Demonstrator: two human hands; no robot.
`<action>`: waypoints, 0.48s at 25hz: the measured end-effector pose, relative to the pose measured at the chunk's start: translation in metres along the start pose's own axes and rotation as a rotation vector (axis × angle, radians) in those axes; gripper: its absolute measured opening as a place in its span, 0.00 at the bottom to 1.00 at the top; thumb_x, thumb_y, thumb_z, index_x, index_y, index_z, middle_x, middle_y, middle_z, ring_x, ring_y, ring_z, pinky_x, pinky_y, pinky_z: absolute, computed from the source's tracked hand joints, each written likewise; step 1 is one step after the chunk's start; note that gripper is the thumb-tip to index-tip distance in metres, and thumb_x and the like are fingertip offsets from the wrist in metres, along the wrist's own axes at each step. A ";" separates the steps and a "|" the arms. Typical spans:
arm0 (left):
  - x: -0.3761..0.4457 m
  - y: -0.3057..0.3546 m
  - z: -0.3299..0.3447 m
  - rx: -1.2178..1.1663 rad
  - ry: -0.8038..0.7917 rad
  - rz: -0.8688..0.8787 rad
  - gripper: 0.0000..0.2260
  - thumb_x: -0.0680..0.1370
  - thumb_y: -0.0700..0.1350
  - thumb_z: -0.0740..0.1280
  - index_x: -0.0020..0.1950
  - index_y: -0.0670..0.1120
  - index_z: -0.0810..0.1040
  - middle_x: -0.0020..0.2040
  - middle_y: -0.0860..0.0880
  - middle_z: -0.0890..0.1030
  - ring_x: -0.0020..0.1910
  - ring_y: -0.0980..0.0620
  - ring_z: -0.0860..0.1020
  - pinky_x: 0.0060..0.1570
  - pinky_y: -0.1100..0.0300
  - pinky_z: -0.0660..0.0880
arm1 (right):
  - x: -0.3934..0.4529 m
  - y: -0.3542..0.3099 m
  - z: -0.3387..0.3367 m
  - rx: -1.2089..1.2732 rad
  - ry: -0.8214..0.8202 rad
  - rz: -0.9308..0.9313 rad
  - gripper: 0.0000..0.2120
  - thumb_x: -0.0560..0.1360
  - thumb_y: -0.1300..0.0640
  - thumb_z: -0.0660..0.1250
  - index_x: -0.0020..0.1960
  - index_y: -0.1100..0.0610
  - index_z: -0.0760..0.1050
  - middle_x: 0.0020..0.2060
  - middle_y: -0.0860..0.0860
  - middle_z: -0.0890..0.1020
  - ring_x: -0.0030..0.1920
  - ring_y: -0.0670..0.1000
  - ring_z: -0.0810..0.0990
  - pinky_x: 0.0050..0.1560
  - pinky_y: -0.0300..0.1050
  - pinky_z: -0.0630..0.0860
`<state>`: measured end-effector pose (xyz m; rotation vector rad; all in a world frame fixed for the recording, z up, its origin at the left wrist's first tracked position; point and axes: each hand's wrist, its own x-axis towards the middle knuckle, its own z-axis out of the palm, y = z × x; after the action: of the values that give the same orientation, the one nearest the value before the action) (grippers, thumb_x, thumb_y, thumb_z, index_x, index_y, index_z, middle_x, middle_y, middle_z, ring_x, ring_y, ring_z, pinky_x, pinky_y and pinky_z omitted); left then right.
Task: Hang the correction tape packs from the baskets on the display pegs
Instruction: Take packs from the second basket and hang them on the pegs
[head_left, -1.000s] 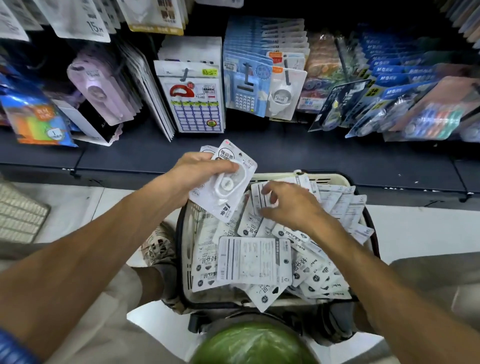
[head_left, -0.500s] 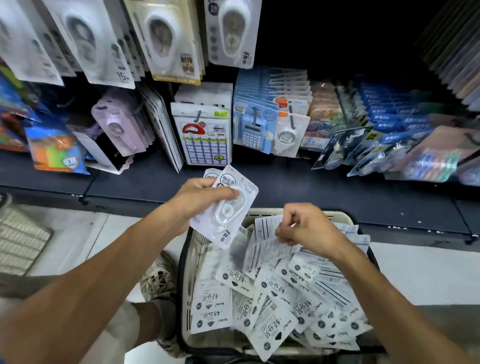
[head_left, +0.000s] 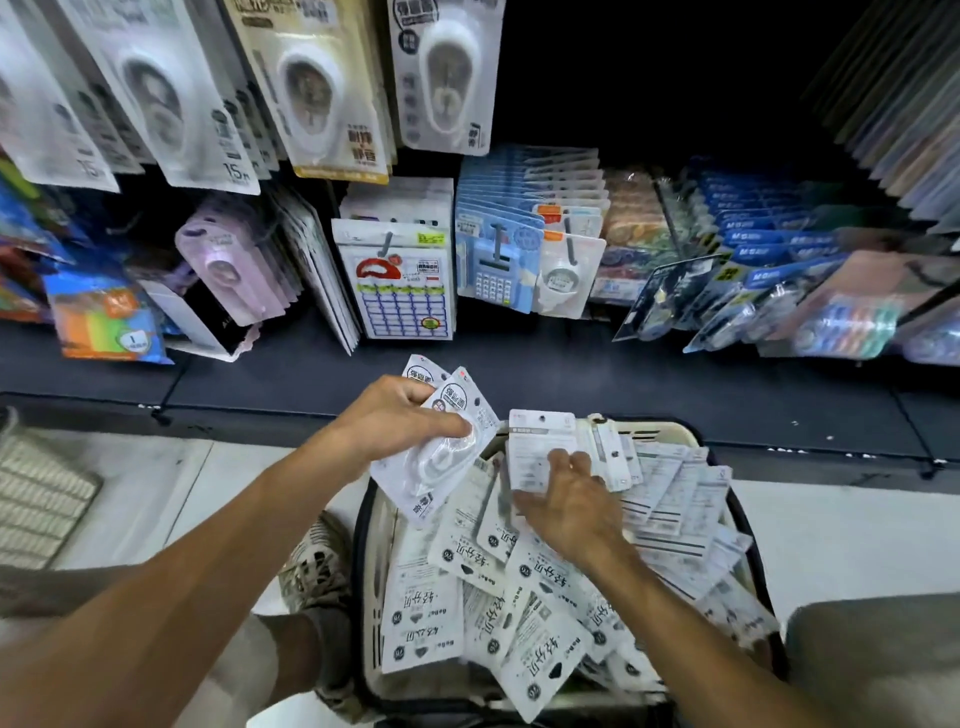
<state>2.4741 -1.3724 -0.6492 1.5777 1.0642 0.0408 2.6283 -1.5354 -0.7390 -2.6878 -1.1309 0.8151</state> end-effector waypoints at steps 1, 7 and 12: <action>0.000 -0.001 0.001 0.014 0.002 -0.001 0.25 0.57 0.58 0.79 0.43 0.42 0.80 0.40 0.46 0.77 0.41 0.50 0.71 0.45 0.54 0.65 | 0.001 -0.006 0.010 -0.007 -0.044 0.045 0.44 0.75 0.32 0.62 0.79 0.58 0.54 0.76 0.59 0.63 0.69 0.64 0.70 0.63 0.58 0.74; -0.001 -0.001 0.003 0.077 -0.008 -0.005 0.30 0.59 0.57 0.80 0.46 0.34 0.80 0.43 0.48 0.79 0.42 0.50 0.73 0.46 0.54 0.66 | 0.004 -0.014 0.009 -0.106 -0.015 0.041 0.31 0.78 0.48 0.66 0.73 0.65 0.64 0.67 0.64 0.76 0.63 0.62 0.79 0.59 0.54 0.79; -0.030 0.064 -0.035 0.277 -0.050 0.202 0.06 0.68 0.51 0.82 0.41 0.53 0.87 0.38 0.55 0.87 0.36 0.58 0.83 0.37 0.66 0.75 | 0.020 0.017 -0.094 0.551 -0.137 0.084 0.10 0.79 0.63 0.61 0.44 0.55 0.80 0.37 0.53 0.84 0.32 0.49 0.83 0.29 0.46 0.80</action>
<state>2.4751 -1.3586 -0.5715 1.9230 0.8961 -0.0095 2.6992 -1.5240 -0.6728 -2.2544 -0.6819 1.1423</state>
